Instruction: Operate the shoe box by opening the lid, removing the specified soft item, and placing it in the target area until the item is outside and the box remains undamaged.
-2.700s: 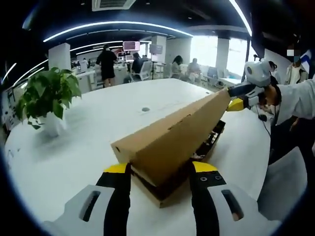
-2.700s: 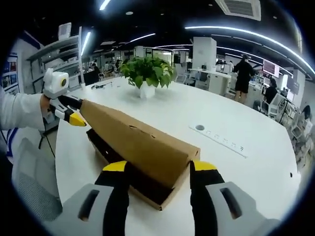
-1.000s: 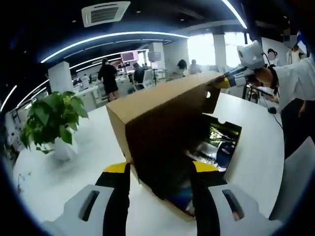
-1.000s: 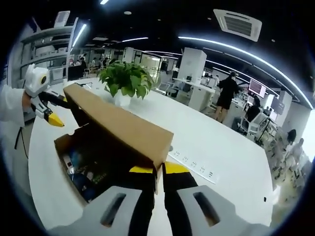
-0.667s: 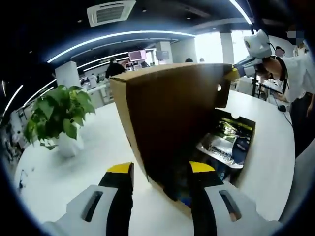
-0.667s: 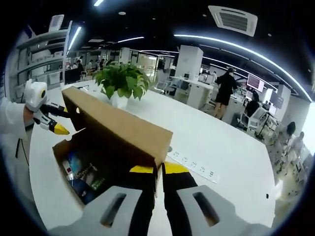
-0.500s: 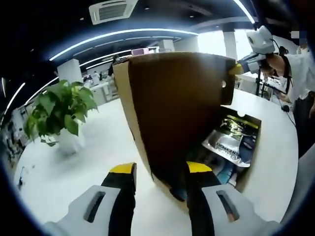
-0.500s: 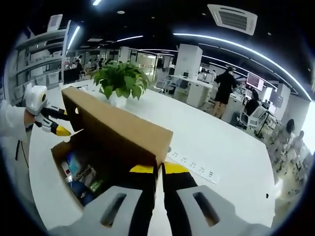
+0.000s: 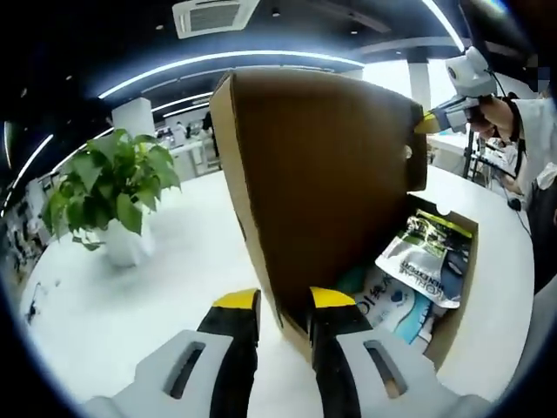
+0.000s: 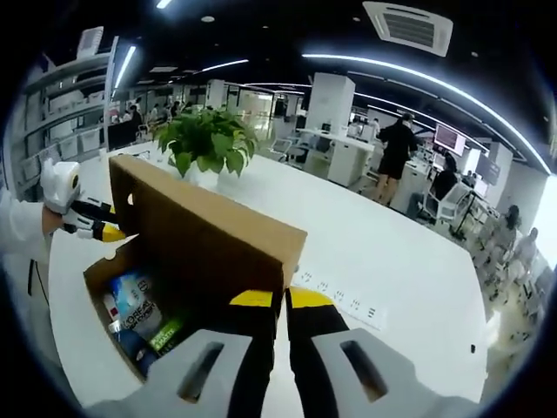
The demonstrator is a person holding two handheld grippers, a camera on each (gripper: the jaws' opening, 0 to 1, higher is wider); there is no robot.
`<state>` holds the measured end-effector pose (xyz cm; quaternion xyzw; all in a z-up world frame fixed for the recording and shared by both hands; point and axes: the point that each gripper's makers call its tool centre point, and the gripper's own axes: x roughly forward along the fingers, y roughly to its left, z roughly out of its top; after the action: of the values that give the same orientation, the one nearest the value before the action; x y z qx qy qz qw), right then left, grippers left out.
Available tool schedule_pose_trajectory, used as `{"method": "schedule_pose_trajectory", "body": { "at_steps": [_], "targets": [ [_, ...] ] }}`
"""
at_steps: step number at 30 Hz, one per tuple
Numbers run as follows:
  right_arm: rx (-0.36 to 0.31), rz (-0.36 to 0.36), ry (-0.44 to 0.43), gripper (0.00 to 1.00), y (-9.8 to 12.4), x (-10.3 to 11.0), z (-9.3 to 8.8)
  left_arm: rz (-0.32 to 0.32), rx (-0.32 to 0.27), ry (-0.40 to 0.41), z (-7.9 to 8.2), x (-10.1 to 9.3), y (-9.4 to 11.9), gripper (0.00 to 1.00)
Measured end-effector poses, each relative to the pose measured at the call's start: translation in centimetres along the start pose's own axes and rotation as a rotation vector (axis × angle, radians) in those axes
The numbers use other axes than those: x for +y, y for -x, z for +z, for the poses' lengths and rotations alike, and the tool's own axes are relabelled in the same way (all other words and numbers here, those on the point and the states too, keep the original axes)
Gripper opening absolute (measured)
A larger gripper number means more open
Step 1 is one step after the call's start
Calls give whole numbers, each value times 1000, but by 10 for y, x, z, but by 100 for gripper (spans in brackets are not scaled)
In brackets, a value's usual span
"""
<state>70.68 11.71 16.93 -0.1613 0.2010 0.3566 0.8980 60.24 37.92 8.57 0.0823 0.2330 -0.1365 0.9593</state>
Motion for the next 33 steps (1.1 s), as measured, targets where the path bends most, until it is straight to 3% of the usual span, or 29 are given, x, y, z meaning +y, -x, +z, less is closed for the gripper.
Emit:
{"method": "schedule_pose_trajectory", "body": {
  "at_steps": [5,17,22,33],
  "targets": [
    [-3,0,-13,2,-5,-3,2,31,17,-12,-1,11,-1,4],
    [-14,-7,-20,3,-12,-5,3,32,25,-28,0,14,-2,0],
    [-19,-14,-21,10,-13,-5,2,30,28,-39,-1,15,-2,0],
    [43,15,-78,13,-17,9,-44,31,37,-23,-1,15,-4,0]
  ]
}}
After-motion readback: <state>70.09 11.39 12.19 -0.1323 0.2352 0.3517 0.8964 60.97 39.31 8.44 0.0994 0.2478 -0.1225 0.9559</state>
